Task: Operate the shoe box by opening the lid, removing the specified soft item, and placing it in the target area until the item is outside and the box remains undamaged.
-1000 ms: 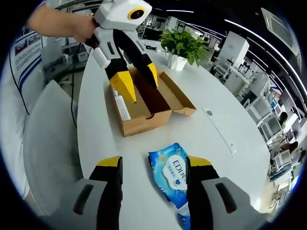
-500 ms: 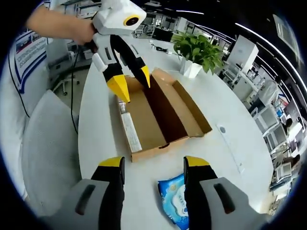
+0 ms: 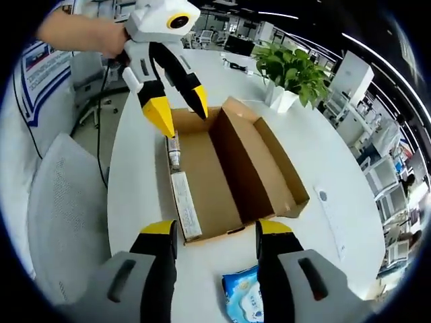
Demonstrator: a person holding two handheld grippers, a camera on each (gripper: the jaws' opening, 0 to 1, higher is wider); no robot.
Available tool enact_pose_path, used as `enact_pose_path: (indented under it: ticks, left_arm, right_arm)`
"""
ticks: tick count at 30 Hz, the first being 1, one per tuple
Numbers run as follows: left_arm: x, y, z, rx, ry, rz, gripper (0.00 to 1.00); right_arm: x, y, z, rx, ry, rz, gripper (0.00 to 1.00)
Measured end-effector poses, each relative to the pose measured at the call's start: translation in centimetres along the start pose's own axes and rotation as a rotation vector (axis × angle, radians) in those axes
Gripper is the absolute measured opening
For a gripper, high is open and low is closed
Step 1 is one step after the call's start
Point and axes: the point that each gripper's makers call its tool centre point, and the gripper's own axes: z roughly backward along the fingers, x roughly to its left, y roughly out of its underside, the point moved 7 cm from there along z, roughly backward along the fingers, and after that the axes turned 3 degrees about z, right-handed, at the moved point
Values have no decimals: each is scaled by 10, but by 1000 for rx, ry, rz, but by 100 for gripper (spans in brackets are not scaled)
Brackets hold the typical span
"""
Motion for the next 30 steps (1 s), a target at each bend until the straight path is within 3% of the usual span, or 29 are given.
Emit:
enact_pose_path:
  ticks: [8,13,20,30]
  left_arm:
    - [8,11,10,20,73,-16,39]
    - [14,17,18,24,168,-33,45]
    - [34,26,30,37,207,-85,49]
    - [61,30,33,17,225,-92,53]
  right_arm:
    - [-7,-3,-18,22,-52,-3,42]
    - [-8,-4,-24,42,-83,1,42]
    - [-16,-5,-38,64,-131,-21,42]
    - [-17,-5,-59,121,-331,-33,41]
